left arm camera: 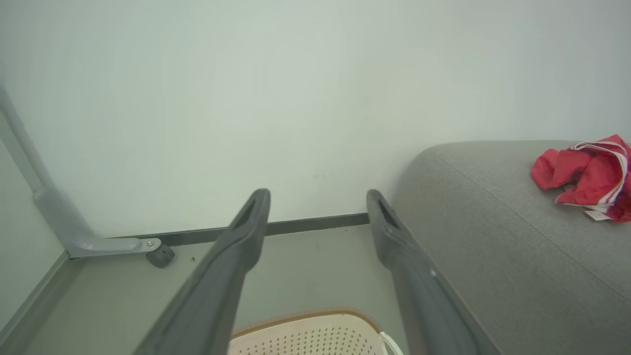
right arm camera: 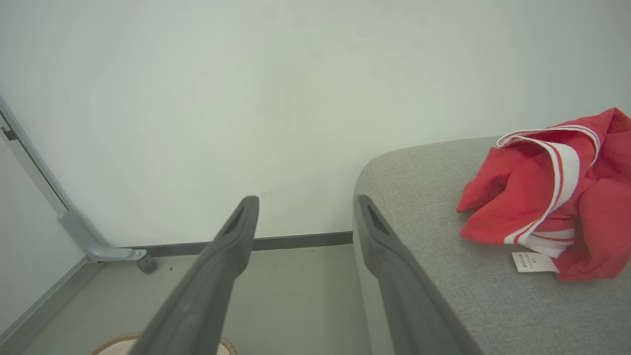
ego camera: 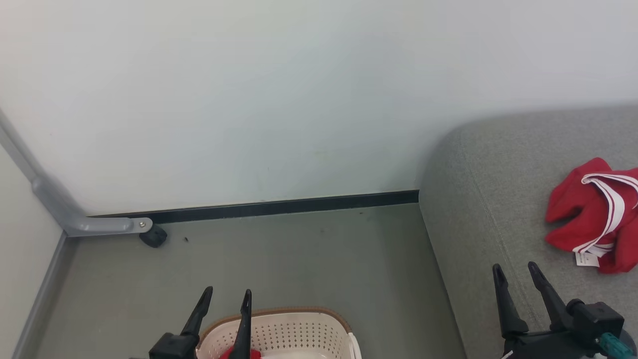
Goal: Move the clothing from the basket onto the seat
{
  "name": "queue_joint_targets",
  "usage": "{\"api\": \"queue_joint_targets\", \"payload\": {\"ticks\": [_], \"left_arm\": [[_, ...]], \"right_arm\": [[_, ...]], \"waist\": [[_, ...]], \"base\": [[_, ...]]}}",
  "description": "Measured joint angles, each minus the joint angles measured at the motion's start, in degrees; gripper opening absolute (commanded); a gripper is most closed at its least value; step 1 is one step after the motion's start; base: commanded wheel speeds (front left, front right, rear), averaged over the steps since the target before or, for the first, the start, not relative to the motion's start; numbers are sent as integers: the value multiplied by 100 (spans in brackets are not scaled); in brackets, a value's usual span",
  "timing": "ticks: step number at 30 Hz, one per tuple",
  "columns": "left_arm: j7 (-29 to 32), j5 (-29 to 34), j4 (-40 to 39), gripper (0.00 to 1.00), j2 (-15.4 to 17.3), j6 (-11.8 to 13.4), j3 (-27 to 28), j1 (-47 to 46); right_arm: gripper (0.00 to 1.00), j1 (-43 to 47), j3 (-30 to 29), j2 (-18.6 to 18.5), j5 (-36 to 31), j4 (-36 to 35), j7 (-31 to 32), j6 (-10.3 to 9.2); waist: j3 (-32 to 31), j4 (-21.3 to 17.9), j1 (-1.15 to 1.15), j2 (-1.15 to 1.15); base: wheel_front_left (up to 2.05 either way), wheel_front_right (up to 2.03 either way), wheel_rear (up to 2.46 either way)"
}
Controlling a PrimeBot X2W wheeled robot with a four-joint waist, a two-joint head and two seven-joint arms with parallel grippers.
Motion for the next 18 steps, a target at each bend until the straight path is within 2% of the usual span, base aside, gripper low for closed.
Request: {"api": "queue_joint_targets", "payload": {"ticks": [12, 18], "left_arm": [[-8, -151, 43, 100, -68, 44, 255, 340], [-33, -167, 48, 100, -93, 44, 328, 354]], "right_arm": [[100, 549, -33, -25, -119, -568, 0, -248], [100, 701, -73, -54, -199, -754, 0, -312]], "waist": [[-167, 138, 0, 0], [-176, 170, 0, 1]], "base": [[0, 0, 0], [0, 0, 0]]}}
